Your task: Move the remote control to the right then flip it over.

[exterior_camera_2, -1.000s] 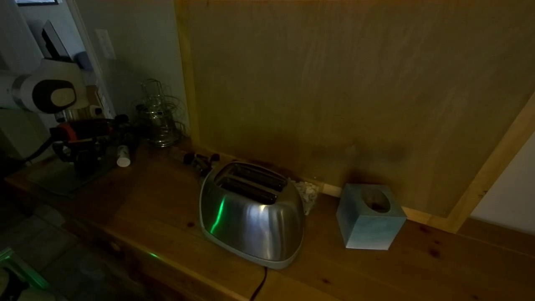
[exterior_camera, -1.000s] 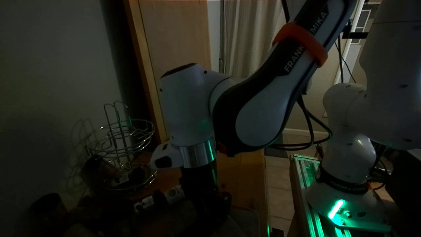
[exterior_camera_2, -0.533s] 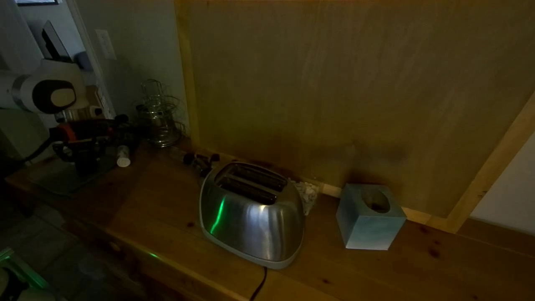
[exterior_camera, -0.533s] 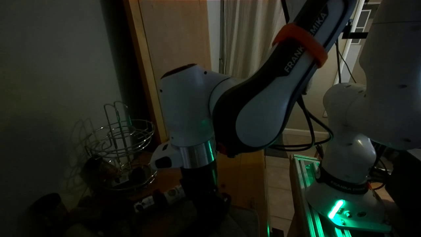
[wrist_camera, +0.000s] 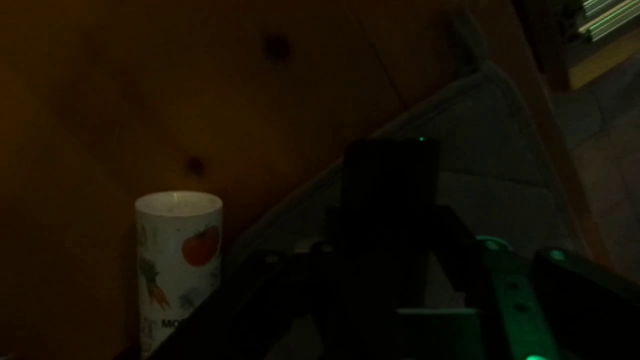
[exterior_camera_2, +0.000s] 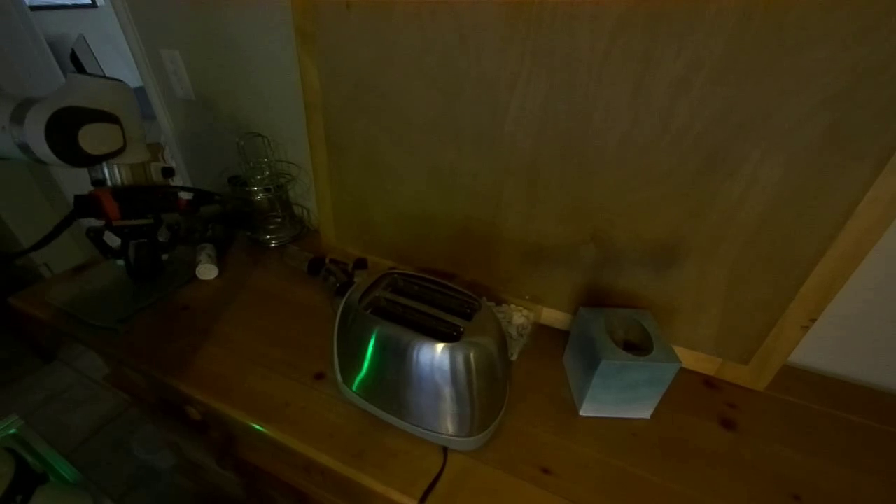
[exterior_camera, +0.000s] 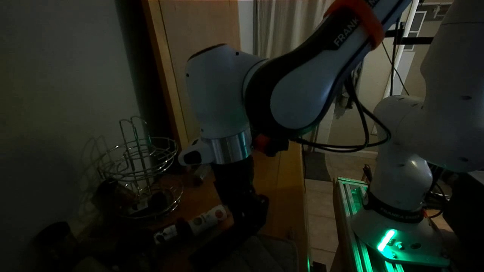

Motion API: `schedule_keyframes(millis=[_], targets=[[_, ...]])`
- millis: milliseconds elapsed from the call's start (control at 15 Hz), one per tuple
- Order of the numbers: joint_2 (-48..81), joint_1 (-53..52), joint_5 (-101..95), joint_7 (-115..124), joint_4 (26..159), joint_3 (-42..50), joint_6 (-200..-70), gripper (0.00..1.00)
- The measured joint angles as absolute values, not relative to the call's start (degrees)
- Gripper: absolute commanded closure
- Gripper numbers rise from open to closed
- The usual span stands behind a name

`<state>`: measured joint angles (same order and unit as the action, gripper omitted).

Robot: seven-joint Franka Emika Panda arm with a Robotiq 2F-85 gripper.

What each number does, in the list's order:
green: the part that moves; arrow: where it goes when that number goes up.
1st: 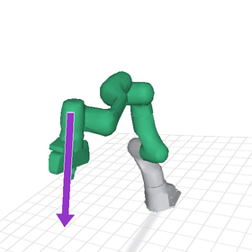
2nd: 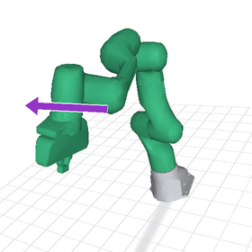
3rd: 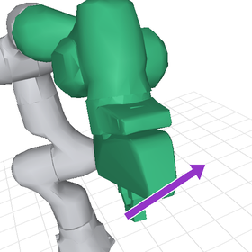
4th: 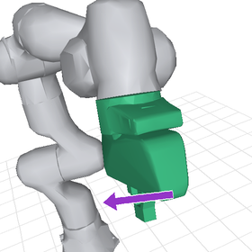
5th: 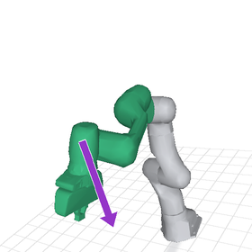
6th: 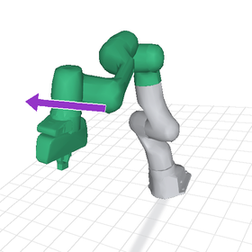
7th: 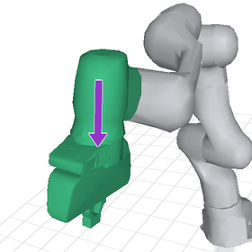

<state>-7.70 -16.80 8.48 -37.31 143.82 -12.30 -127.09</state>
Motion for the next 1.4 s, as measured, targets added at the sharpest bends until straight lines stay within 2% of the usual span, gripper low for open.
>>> schedule_keyframes(millis=[600,1400], targets=[[-15.1,-11.3,4.1,-22.3,144.9,-7.7,-109.8,0.77],[-13.6,-4.7,-4.7,-16.7,147.5,-2.9,-110.1,0.77]])
